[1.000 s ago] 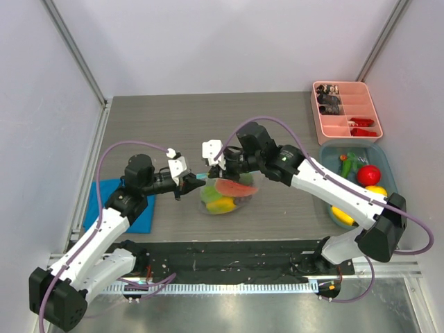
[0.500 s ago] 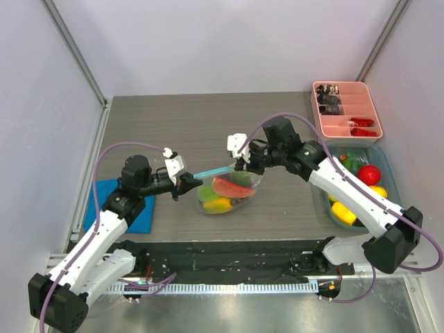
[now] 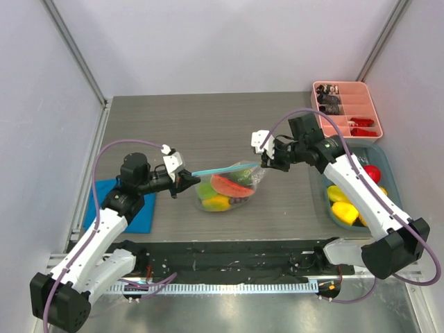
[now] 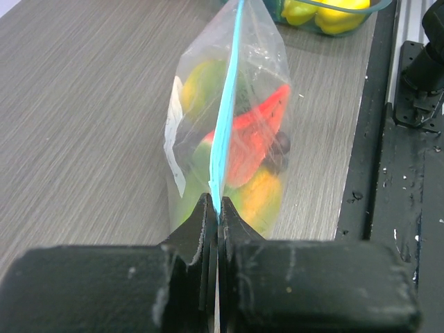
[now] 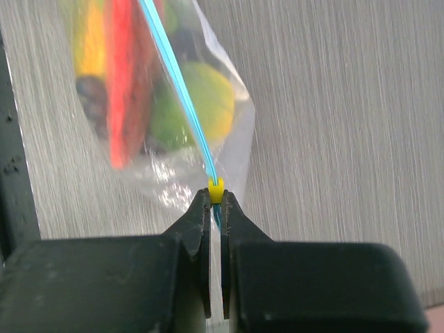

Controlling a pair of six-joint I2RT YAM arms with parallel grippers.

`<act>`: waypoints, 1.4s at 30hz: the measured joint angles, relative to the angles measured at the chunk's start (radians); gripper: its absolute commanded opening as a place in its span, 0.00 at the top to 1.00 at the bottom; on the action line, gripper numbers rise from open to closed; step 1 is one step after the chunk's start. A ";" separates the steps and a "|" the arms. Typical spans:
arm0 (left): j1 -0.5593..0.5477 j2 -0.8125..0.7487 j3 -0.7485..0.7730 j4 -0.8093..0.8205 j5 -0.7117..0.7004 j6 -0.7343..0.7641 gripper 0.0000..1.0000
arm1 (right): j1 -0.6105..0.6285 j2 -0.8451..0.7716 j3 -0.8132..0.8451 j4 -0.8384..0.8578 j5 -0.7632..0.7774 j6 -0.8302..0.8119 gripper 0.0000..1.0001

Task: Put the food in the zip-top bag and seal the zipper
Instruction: Zip the zipper food storage bag at the center of the board.

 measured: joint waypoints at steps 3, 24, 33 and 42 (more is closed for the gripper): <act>0.006 0.011 0.008 0.000 0.000 0.000 1.00 | -0.041 -0.014 0.000 -0.042 0.002 -0.041 0.99; 0.031 0.129 0.265 -0.209 0.023 -0.032 0.38 | -0.169 -0.043 0.034 -0.162 -0.005 -0.068 0.99; -0.121 0.226 0.534 -0.423 -0.066 0.015 0.32 | -0.145 -0.044 0.024 -0.124 -0.010 0.025 0.99; -0.336 0.468 0.703 -0.556 -0.247 0.113 0.38 | -0.140 -0.065 0.016 -0.105 -0.021 0.063 0.99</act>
